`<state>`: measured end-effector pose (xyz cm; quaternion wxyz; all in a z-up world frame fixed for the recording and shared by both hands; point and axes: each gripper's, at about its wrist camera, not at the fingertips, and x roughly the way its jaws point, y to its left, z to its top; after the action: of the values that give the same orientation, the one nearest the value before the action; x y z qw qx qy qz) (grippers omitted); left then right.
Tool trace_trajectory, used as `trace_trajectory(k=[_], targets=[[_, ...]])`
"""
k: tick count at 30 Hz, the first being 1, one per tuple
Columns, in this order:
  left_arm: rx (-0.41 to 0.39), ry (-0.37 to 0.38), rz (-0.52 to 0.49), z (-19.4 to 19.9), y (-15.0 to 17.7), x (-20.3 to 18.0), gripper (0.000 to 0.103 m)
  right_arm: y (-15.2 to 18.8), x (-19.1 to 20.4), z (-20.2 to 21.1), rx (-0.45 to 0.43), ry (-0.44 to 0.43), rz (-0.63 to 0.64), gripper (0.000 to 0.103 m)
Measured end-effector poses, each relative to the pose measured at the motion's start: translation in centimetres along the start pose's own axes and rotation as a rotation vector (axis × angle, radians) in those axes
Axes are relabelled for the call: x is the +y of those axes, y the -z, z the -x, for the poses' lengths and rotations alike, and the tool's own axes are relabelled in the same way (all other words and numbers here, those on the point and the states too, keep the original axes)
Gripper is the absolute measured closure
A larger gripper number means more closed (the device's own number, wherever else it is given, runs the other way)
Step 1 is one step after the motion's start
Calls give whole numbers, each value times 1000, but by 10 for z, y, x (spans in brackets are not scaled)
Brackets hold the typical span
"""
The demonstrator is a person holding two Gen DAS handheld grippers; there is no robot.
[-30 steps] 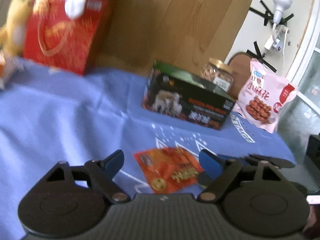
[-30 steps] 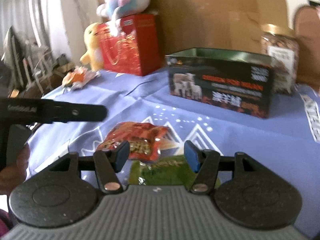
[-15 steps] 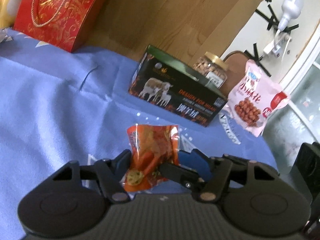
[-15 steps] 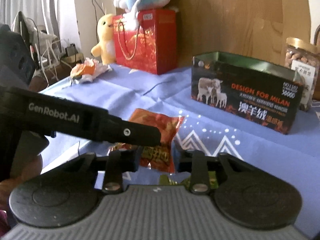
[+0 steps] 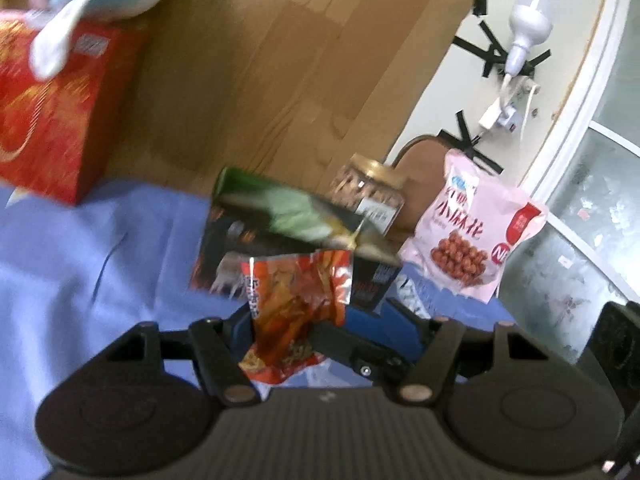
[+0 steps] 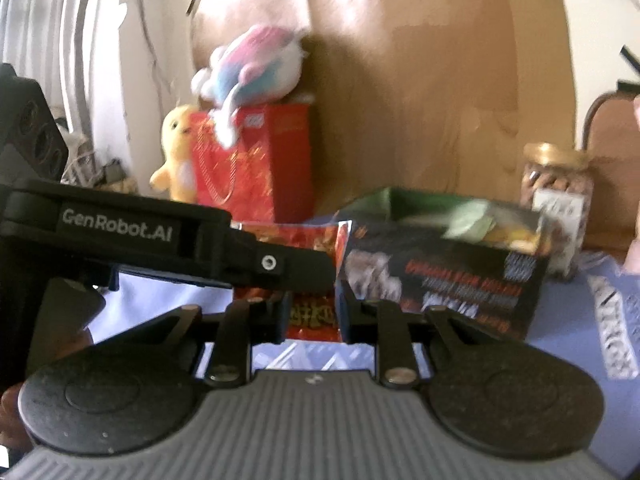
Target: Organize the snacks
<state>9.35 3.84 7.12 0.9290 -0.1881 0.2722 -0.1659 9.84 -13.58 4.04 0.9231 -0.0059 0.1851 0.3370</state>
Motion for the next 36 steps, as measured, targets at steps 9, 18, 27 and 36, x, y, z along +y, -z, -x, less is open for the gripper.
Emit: trace_trajectory(k=[9,18,27,36], targets=[[-52,-34,-108,-75,-68,-21,26,-38,-54,-32,-88,158,6,63],[-12,-85,-28,-78,-55,8,29,-14,-90,-6,-55,186,-88,59],[195,62,3,-17,12,4,26,48,-73,50,152,35,-175,59],[297,88,140,10,72,22,26,73,-17,50,245,-113,-143,58]])
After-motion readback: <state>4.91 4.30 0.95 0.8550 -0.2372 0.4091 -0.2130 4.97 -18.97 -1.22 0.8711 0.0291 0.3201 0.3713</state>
